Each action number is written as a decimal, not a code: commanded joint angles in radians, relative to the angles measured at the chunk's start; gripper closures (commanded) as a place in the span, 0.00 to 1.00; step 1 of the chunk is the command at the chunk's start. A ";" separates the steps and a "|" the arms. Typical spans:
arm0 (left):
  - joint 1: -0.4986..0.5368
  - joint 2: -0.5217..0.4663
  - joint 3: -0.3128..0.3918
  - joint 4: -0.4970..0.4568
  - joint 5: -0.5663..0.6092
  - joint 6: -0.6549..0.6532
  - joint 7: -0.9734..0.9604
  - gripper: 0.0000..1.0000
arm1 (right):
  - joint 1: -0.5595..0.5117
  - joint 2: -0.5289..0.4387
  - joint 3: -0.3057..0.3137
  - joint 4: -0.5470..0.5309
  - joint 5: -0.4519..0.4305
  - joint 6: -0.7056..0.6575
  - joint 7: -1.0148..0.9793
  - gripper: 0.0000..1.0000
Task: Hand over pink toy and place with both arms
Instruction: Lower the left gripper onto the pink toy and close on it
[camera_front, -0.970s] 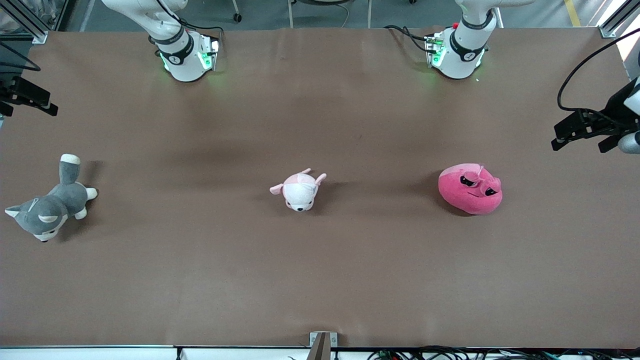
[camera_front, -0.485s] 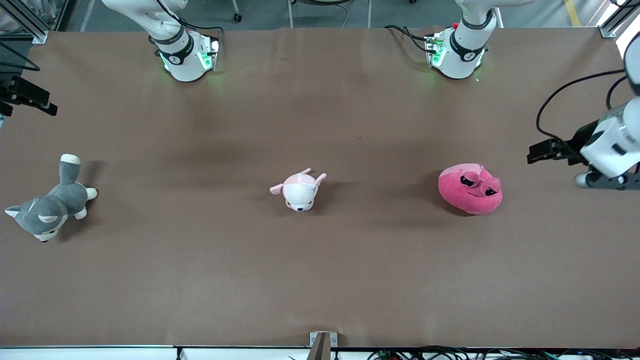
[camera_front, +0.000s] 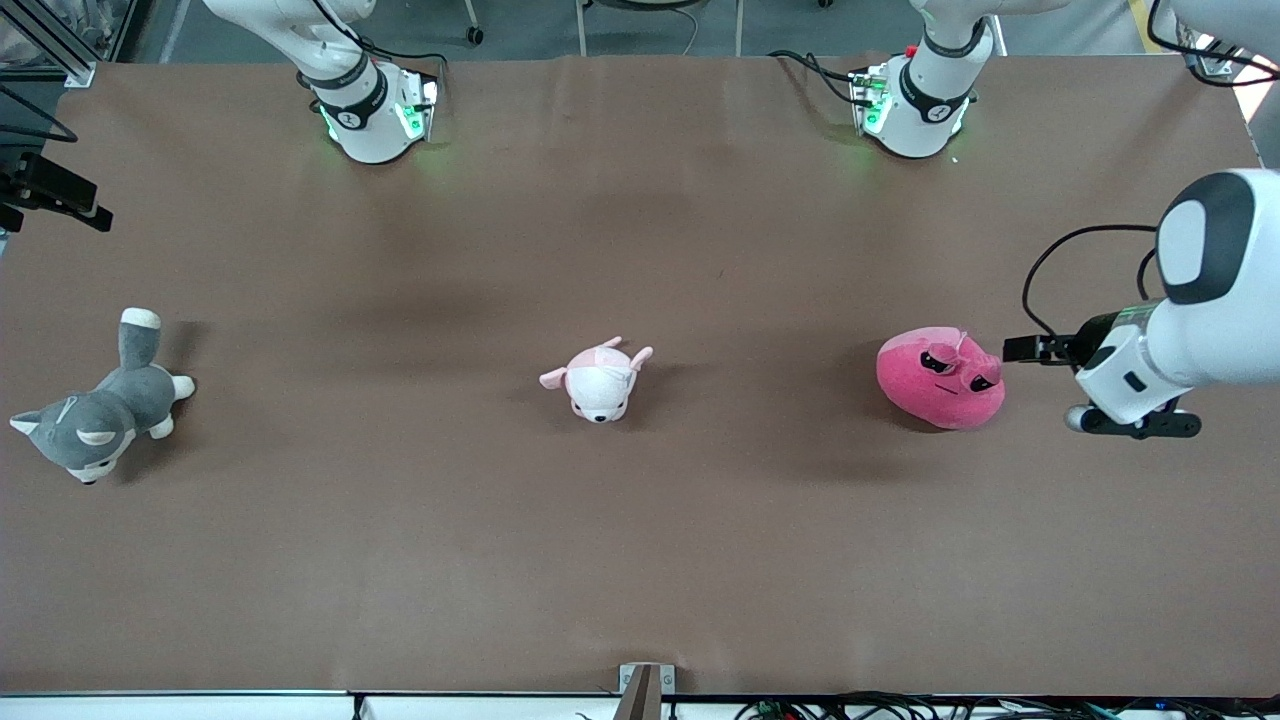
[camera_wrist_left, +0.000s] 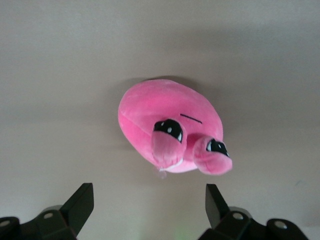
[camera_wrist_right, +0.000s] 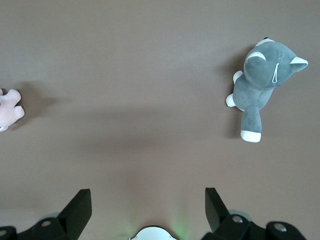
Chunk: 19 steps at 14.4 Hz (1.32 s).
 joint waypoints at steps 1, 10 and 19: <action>-0.024 0.032 0.001 -0.004 0.009 0.026 -0.031 0.05 | -0.001 -0.026 0.001 -0.014 -0.002 0.005 0.001 0.00; -0.028 0.114 -0.001 -0.006 0.009 0.084 -0.039 0.12 | -0.001 -0.022 0.002 0.000 -0.005 0.009 0.001 0.00; -0.050 0.147 -0.001 -0.006 0.007 0.080 -0.077 0.50 | -0.004 -0.016 0.000 0.009 -0.004 0.017 0.004 0.00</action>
